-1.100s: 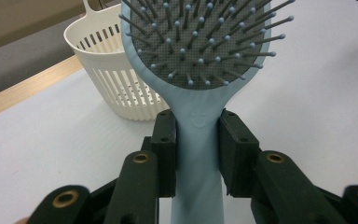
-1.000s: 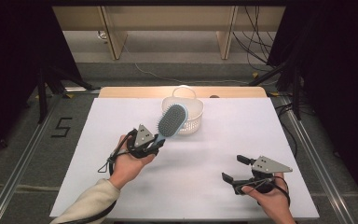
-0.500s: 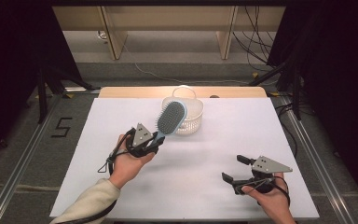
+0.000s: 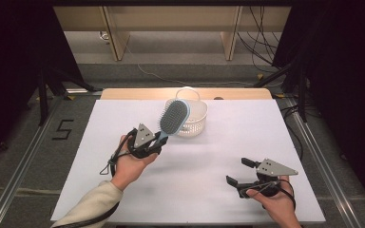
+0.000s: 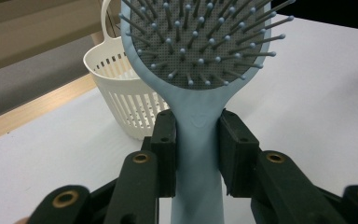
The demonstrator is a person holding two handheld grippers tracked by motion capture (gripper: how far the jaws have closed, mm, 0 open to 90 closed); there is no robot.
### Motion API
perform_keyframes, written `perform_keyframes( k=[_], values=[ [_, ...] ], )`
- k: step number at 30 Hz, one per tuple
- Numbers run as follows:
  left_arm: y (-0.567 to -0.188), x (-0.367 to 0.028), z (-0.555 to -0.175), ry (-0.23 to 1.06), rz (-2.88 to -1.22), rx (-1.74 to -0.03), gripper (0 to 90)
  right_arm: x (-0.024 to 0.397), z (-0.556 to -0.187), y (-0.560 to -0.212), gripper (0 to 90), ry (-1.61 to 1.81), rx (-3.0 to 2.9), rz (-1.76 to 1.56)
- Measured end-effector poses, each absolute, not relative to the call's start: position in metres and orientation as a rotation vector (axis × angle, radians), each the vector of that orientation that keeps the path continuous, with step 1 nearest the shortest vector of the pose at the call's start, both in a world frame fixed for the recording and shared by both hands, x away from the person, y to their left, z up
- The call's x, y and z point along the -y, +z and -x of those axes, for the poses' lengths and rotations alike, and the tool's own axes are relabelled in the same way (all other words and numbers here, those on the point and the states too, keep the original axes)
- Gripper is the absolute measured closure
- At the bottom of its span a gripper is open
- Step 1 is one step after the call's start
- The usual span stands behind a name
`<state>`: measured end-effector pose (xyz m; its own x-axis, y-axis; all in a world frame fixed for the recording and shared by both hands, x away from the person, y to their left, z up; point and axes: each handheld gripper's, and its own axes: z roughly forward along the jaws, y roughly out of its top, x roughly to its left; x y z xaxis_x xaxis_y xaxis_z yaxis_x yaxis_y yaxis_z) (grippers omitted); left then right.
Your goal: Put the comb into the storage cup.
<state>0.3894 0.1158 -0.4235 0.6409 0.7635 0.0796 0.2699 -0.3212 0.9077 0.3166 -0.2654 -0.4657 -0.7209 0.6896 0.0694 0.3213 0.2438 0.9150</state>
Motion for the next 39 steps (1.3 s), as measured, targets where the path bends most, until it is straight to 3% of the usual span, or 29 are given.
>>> perform_keyframes(
  k=[39],
  values=[
    [-0.411, -0.119, -0.412, 0.642, -1.812, -0.826, 69.6, 0.265, -0.317, -0.466, 11.6, 1.465, -2.169, -0.936]
  ],
)
